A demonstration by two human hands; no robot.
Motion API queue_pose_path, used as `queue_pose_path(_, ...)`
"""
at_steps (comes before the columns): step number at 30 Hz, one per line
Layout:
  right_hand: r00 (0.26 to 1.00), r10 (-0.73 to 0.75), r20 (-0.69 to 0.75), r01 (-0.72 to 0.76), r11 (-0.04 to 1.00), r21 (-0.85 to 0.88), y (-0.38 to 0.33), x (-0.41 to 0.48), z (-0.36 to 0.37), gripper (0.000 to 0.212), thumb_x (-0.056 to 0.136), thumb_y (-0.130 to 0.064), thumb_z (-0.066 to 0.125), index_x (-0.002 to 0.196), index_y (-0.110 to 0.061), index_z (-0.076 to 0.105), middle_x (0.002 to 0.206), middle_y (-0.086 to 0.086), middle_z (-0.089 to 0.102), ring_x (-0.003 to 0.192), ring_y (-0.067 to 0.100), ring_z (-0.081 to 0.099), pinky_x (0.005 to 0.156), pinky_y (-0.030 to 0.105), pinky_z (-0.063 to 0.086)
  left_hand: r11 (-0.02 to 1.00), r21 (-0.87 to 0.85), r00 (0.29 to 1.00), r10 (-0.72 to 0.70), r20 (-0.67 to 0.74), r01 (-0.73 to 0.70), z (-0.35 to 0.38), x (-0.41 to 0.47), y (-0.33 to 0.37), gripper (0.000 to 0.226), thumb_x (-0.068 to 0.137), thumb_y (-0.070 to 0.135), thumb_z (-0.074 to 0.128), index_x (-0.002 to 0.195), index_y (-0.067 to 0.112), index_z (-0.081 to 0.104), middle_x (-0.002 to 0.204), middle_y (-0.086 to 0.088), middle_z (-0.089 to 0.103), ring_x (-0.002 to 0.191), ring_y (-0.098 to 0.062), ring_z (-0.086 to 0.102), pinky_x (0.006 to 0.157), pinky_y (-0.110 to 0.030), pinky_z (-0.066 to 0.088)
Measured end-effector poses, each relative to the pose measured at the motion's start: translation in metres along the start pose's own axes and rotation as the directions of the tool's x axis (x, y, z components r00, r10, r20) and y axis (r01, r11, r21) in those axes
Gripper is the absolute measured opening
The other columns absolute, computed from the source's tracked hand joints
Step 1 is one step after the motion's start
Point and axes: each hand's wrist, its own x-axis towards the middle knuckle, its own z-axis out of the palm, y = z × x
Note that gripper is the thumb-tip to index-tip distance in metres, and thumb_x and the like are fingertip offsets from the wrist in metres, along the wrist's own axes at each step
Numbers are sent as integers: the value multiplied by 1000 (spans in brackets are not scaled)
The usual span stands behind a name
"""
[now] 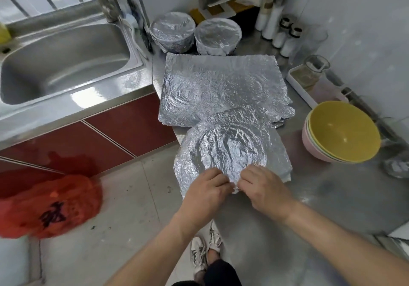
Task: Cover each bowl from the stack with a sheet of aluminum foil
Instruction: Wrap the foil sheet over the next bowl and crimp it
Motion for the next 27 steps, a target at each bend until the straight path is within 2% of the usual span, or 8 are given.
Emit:
queue_pose_path(4, 974, 122, 189, -131, 991, 36, 3, -6, -16, 16, 71, -25, 76, 77, -24, 61, 80, -6, 56, 79, 19, 55, 65, 32, 43, 961, -78, 960, -272, -70, 266, -9, -12, 11, 21, 91, 37, 63, 103, 24, 72, 102, 5, 66, 95, -20, 56, 84, -37, 47)
queue_pose_path(6, 957, 204, 207, -227, 970, 93, -1, -2, -25, 21, 73, -41, 76, 84, -26, 65, 86, -9, 58, 84, 16, 55, 71, 33, 45, 828, -207, 819, -553, -151, 521, -20, -17, 6, 30, 89, 41, 61, 113, 25, 69, 114, 3, 63, 105, -18, 53, 91, -33, 41)
queue_pose_path(9, 961, 230, 156, -251, 959, 133, -13, 5, -24, 18, 76, -37, 77, 83, -23, 67, 84, -8, 58, 81, 17, 56, 68, 33, 48, 468, -428, 495, -867, -53, 774, -34, -22, -6, 47, 86, 36, 70, 129, 25, 57, 129, 0, 56, 119, -18, 47, 102, -34, 36)
queue_pose_path(11, 964, 232, 133, -248, 961, 125, -21, 8, -18, 16, 75, -30, 79, 79, -20, 67, 81, -6, 59, 78, 18, 56, 65, 34, 50, 168, -590, 291, -949, 119, 790, -40, -25, -12, 62, 86, 35, 71, 140, 28, 43, 134, 0, 50, 121, -18, 48, 100, -36, 40)
queue_pose_path(13, 964, 243, 112, -256, 959, 122, -23, 9, -14, 15, 75, -25, 80, 78, -19, 66, 79, -5, 58, 77, 20, 56, 64, 36, 51, -113, -700, 164, -935, 316, 705, -41, -27, -16, 70, 83, 40, 74, 141, 41, 34, 129, -4, 50, 114, -21, 53, 89, -38, 45)
queue_pose_path(19, 971, 207, 117, -210, 978, 12, -28, 9, -3, 22, 66, -9, 82, 73, -17, 63, 74, -3, 57, 71, 20, 52, 58, 29, 40, -309, -802, 143, -890, 434, 510, -34, -29, -27, 68, 80, 13, 79, 131, 43, 46, 124, -20, 58, 113, -32, 61, 101, -51, 47)
queue_pose_path(22, 976, 191, 104, -186, 981, -53, -26, 9, 1, 25, 61, 2, 75, 72, -16, 62, 74, -2, 57, 70, 21, 51, 58, 28, 34, -313, -821, 163, -886, 433, 477, -32, -28, -33, 64, 81, 2, 74, 132, 31, 47, 116, -20, 63, 105, -29, 65, 97, -46, 51)
queue_pose_path(27, 985, 165, 54, -159, 982, -98, -30, 9, -3, 31, 67, 2, 34, 70, -13, 60, 71, 2, 57, 67, 23, 51, 58, 28, 35, -224, -797, 178, -908, 380, 560, -29, -26, -34, 63, 83, 0, 72, 135, 24, 47, 80, -3, 56, 78, -17, 61, 75, -27, 51)
